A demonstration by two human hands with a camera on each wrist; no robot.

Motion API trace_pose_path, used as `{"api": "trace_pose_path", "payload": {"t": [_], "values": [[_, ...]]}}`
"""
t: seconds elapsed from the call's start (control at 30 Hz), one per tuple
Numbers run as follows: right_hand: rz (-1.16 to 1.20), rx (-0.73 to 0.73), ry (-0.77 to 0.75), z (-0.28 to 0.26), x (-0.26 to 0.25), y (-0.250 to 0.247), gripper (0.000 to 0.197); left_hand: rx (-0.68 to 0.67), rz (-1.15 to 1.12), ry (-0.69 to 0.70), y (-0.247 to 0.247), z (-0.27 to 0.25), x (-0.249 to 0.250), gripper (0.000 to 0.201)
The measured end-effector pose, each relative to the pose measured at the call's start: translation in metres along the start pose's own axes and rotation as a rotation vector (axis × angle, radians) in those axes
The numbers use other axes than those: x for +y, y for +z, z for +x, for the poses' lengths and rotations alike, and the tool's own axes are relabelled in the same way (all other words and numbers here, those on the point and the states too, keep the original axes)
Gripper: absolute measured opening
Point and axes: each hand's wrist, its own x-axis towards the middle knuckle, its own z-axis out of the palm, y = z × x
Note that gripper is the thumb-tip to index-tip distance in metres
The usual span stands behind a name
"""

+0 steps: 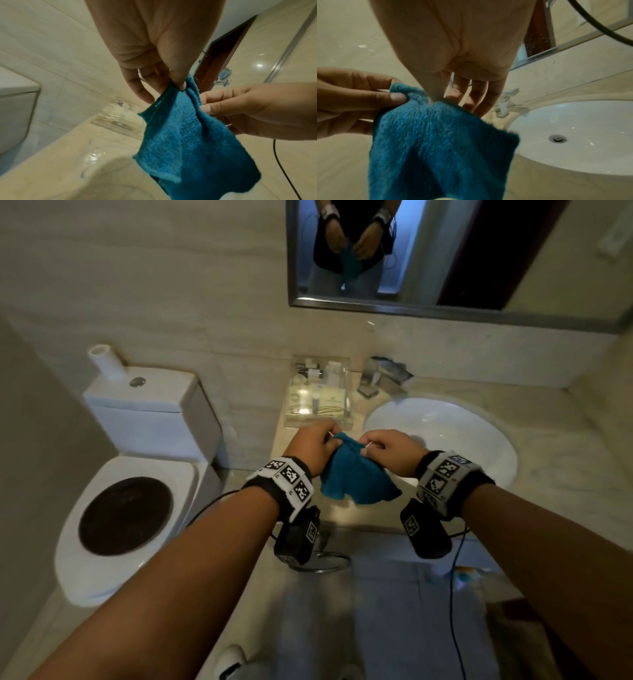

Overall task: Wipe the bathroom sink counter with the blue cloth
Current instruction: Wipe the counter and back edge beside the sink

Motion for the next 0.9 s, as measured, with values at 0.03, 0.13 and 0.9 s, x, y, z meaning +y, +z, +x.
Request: {"api": "trace_pose_path", "payload": {"t": [0.03, 0.13, 0.9], "values": [[-0.012, 0.023, 0.012, -0.005, 0.012, -0.008, 0.015, -0.017, -0.002, 0.0, 0.011, 0.002, 0.008, 0.009], [-0.011, 0.1, 0.045, -0.016, 0.039, -0.024, 0.018, -0.045, -0.004, -0.007, 0.037, 0.009, 0.027, 0.015], [0.496, 0.256, 0.206, 0.027, 0.087, -0.084, 0.021, -0.267, -0.084, 0.057, 0.083, 0.115, 0.048, 0.019]]}}
